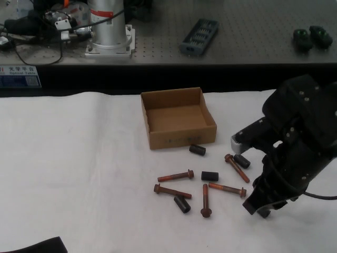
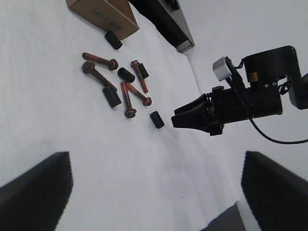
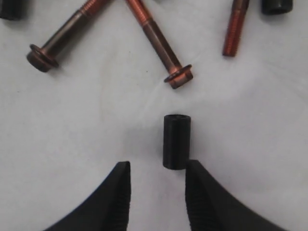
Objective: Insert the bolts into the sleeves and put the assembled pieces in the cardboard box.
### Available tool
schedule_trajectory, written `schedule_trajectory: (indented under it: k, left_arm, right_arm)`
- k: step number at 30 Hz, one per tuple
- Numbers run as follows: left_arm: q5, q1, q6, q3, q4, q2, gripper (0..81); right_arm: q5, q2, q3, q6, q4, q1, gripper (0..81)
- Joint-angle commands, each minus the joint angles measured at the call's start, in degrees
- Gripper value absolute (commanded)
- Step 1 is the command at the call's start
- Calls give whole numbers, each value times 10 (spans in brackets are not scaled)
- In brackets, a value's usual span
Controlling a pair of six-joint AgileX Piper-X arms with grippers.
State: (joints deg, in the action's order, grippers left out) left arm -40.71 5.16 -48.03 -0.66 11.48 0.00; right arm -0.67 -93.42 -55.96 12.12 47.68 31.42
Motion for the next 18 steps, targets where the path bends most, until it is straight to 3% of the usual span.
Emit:
schedule_trajectory:
  k: [1,18]
  left_arm:
    - [0,0,-9,7,-13,0,692]
    - [20,0,-9,7,-13,0,692]
  right_arm:
    - [7,-19,-5,8,7,1,286]
    - [14,-62,-5,34,-45,1,286]
